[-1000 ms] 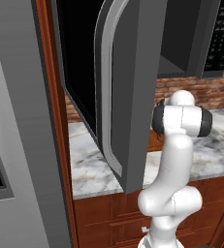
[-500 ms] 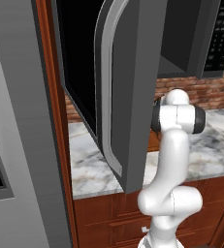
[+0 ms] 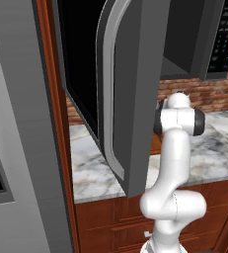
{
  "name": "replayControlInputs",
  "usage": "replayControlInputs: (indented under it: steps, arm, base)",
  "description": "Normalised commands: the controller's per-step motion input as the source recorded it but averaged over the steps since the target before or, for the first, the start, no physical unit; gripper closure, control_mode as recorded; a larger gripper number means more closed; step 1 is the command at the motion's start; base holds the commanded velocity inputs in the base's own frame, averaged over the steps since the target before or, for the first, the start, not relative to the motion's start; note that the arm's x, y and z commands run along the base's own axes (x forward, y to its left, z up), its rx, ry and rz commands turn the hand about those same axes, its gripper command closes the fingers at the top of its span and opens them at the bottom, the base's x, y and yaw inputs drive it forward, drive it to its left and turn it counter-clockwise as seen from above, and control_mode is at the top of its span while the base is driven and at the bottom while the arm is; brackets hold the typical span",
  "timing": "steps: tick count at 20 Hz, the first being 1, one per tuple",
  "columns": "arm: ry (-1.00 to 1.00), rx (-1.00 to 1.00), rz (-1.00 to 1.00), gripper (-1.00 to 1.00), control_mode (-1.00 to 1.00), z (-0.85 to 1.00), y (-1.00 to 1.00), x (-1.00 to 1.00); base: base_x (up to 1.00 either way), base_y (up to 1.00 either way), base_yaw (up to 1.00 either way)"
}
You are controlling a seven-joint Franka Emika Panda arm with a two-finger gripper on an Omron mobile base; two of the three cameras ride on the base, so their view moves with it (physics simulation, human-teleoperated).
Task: Retrieve the reheated potato from the microwave, then place the potato, cheese, and condiment on the cutting board.
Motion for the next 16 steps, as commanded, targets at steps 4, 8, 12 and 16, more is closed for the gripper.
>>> replayControlInputs:
  steps: [4, 8, 12, 16]
  arm:
    - [0.0, 0.02, 0.0, -1.0, -1.0, -0.16, -0.08, 0.1]
    - [0.0, 0.03, 0.0, -1.0, -1.0, -0.1, 0.0, 0.07]
    - [0.01, 0.02, 0.0, -1.0, -1.0, -0.09, 0.0, 0.02]
    - [0.01, 0.01, 0.0, -1.0, -1.0, -0.09, 0.0, 0.0]
  base:
    - [0.0, 0.0, 0.0]
    - [0.0, 0.0, 0.0]
    - [0.0, 0.0, 0.0]
    - [0.0, 0.0, 0.0]
